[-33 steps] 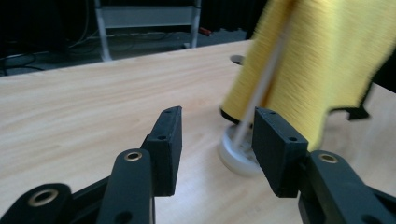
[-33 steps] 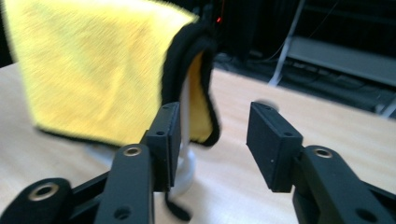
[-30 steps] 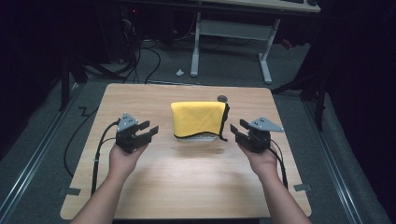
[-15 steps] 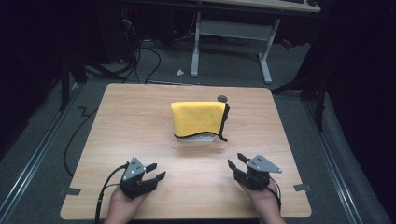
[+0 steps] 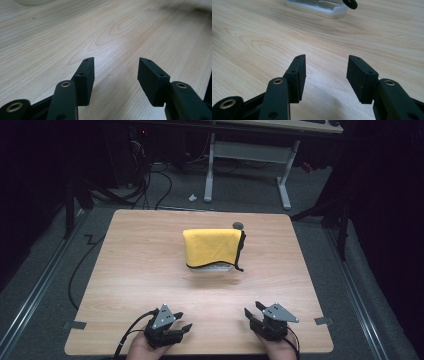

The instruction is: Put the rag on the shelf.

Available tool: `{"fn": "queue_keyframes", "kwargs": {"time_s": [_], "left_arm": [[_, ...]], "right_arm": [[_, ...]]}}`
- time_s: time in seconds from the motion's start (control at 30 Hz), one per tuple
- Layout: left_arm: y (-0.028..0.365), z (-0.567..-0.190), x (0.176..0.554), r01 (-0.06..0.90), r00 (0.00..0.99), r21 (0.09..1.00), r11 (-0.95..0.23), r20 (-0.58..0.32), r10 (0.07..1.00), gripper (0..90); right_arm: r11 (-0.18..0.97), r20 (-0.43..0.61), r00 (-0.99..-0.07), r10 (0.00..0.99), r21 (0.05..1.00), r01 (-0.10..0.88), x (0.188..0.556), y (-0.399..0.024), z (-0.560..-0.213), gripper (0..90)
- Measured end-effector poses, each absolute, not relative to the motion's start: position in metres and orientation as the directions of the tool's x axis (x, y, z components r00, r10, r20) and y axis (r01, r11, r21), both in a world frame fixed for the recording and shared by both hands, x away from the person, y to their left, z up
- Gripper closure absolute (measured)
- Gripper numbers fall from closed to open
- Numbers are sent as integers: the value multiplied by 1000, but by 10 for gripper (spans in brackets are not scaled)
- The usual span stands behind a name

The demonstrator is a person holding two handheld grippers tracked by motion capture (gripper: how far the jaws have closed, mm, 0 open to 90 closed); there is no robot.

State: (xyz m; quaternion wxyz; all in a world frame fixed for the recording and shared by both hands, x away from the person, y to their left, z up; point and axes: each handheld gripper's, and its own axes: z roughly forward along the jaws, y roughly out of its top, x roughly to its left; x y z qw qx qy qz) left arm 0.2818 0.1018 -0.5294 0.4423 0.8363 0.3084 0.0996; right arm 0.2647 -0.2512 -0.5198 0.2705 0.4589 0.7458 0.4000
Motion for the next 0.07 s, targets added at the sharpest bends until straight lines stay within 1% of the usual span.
{"fn": "queue_keyframes", "kwargs": {"time_s": [0.07], "left_arm": [[106,-528,282,444,783,803,-398,-132,608,481]], "right_arm": [[262,-39,-435,900,845,467,265,-252,-521,503]]}}
